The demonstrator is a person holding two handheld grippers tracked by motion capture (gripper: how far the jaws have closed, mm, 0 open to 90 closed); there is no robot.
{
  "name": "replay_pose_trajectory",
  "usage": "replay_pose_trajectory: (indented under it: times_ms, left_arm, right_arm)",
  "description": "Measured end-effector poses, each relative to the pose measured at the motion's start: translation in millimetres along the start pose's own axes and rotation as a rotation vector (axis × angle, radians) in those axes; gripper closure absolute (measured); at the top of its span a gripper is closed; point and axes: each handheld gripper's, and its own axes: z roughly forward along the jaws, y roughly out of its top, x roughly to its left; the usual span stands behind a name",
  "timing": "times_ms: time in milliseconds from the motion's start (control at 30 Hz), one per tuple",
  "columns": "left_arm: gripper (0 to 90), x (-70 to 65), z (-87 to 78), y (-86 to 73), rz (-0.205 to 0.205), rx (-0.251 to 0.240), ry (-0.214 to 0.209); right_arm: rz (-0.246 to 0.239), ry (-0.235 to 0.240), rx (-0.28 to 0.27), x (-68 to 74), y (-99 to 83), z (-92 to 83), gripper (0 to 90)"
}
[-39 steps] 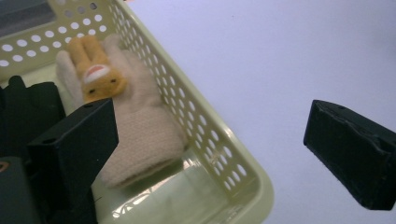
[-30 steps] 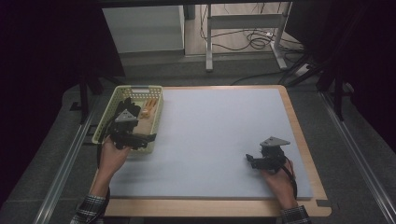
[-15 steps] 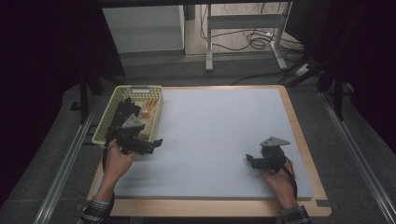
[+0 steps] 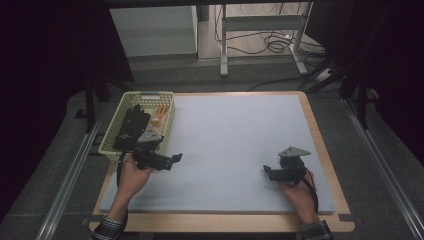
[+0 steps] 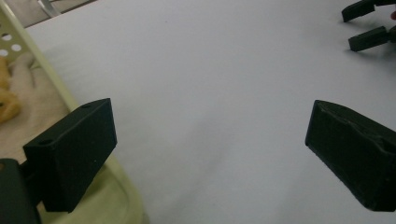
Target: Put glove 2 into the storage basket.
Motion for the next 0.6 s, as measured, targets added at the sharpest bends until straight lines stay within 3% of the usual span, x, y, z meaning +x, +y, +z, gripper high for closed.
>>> replay_pose_trajectory:
  times_ms: [233, 600]
  left_arm:
    - [2.3, -14.0, 5.4, 1.6, 0.032, -0.001, -0.021]
    - [2.4, -27.1, 14.7, -1.7, 0.046, -0.002, -0.049]
  right_arm:
    - [0.000, 0.000, 0.000, 0.0, 0.0, 0.0, 20.0]
    - [0.000, 0.000, 0.000, 0.0, 0.0, 0.0, 20.0]
